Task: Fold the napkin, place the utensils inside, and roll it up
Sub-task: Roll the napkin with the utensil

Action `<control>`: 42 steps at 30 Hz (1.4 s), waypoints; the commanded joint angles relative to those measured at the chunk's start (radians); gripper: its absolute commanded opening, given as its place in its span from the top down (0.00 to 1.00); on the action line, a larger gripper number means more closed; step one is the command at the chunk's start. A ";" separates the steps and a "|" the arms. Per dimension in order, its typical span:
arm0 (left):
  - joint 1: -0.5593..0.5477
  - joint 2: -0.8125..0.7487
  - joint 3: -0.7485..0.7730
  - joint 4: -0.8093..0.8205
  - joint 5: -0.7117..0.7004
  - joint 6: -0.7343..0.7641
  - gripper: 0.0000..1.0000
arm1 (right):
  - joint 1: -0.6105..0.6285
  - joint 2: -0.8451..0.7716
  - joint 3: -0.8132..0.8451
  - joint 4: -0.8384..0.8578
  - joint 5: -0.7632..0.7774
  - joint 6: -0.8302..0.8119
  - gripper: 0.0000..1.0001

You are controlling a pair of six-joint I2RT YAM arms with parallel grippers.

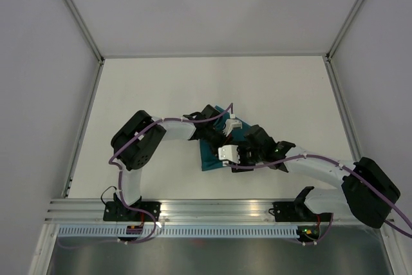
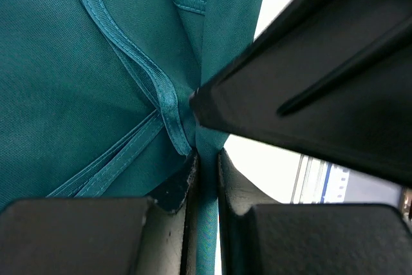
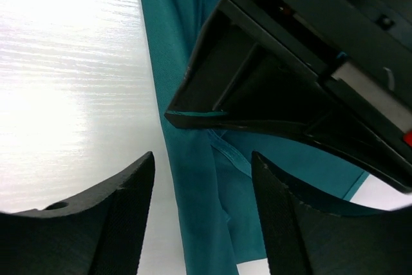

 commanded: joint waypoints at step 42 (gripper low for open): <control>0.121 -0.413 -0.229 0.306 -0.576 -0.549 0.64 | -0.340 0.593 0.451 -0.524 -0.442 -0.156 1.00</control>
